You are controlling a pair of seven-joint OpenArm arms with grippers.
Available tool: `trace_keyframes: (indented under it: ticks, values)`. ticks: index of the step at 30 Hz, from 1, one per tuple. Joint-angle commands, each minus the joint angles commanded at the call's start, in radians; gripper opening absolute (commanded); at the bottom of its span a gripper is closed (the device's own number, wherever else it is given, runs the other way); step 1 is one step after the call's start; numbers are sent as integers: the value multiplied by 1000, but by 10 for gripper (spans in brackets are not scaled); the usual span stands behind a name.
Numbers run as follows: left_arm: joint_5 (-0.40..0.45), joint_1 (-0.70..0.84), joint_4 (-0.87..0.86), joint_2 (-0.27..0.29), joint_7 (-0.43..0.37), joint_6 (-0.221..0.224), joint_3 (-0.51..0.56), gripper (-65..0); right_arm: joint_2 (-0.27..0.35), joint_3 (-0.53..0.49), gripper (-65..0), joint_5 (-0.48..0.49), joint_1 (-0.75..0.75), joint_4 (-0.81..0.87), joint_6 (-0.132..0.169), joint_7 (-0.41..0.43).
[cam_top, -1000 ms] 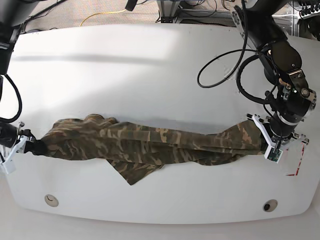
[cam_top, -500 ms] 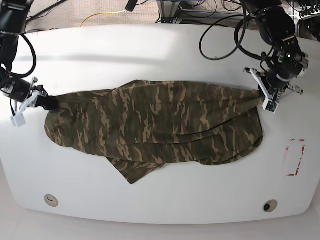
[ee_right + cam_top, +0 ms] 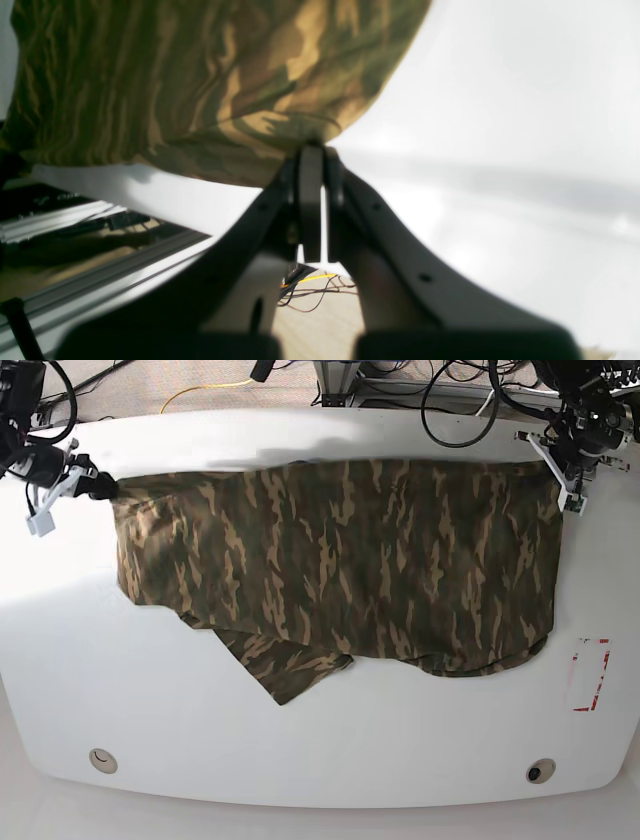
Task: Fold the T-shirt properly
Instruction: 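Lay the shirt down and drag it flat with both grippers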
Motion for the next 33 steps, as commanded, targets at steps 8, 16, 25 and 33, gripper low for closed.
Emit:
trace_keyframes:
  ticks: [8, 16, 25, 33]
  values:
    - [-3, -17, 2, 0, -3, 0, 2, -650, -40, 0, -650, -6, 18, 49, 0, 0]
    - [3, -196, -3, 0, 0, 0, 20, -650, -37, -2, -650, -9, 137, 41, 0, 0]
    - [5, -414, -9, 0, 6, 0, 149, -650, -37, -21, -650, -141, 362, 23, 8, 0]
    - [5, -603, -9, 0, 21, 0, 218, -650, 31, -114, -650, -153, 555, -80, 8, -12]
